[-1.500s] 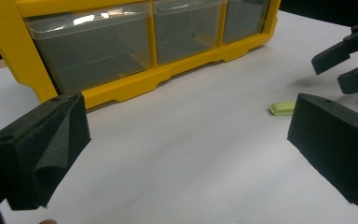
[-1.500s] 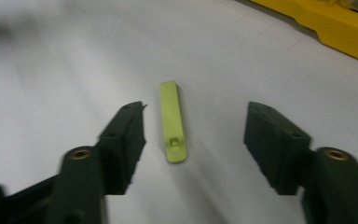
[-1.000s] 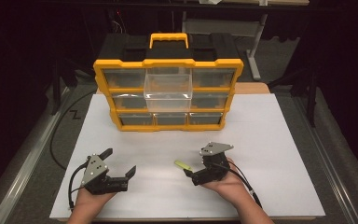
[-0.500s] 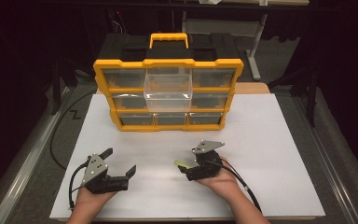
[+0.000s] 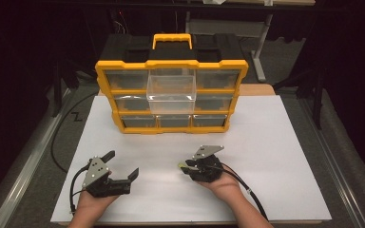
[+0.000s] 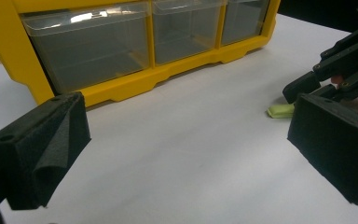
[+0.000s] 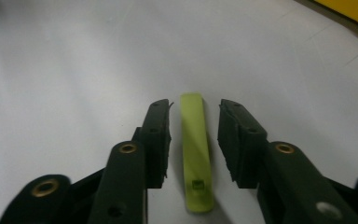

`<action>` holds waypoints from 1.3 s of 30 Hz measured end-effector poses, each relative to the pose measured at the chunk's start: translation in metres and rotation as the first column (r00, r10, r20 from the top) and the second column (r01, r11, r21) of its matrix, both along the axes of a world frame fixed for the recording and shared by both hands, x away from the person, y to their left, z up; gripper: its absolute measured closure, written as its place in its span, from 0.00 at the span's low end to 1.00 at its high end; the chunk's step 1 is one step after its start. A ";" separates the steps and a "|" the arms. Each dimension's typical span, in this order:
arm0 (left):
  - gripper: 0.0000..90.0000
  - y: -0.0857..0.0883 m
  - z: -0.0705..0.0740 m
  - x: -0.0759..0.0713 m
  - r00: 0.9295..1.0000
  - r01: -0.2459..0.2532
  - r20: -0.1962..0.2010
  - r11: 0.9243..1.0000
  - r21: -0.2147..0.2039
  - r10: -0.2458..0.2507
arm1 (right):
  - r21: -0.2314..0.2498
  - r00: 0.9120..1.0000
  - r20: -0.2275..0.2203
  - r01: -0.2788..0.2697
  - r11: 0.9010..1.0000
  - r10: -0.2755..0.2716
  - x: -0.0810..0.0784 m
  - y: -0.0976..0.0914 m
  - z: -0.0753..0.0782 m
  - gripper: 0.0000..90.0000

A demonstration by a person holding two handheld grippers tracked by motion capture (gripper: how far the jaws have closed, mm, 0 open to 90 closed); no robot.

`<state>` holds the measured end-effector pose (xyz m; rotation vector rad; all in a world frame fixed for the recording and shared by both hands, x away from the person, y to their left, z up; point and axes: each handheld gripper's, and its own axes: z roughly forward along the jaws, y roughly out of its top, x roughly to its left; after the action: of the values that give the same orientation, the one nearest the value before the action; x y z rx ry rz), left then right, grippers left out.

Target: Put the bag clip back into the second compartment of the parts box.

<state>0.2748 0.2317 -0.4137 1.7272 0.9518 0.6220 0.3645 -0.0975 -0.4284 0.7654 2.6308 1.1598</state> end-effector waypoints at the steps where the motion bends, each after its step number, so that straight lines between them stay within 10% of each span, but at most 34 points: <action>1: 0.00 0.000 0.000 0.000 1.000 0.000 -0.001 1.000 0.001 0.000 | 0.000 1.000 0.002 -0.005 1.000 0.005 0.000 0.000 0.000 0.76; 31: 0.00 -0.006 -0.001 0.000 1.000 0.013 0.024 1.000 -0.013 -0.012 | -0.065 0.999 0.032 -0.035 0.997 0.037 0.002 0.005 -0.003 0.88; 39: 0.00 -0.007 -0.002 -0.001 1.000 0.011 0.026 1.000 -0.007 -0.010 | 0.020 0.999 0.034 0.005 1.000 -0.006 0.003 -0.020 0.016 0.88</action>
<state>0.2740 0.2252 -0.4155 1.7125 0.9255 0.6318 0.3675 -0.1177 -0.4123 0.7488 2.5919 1.1887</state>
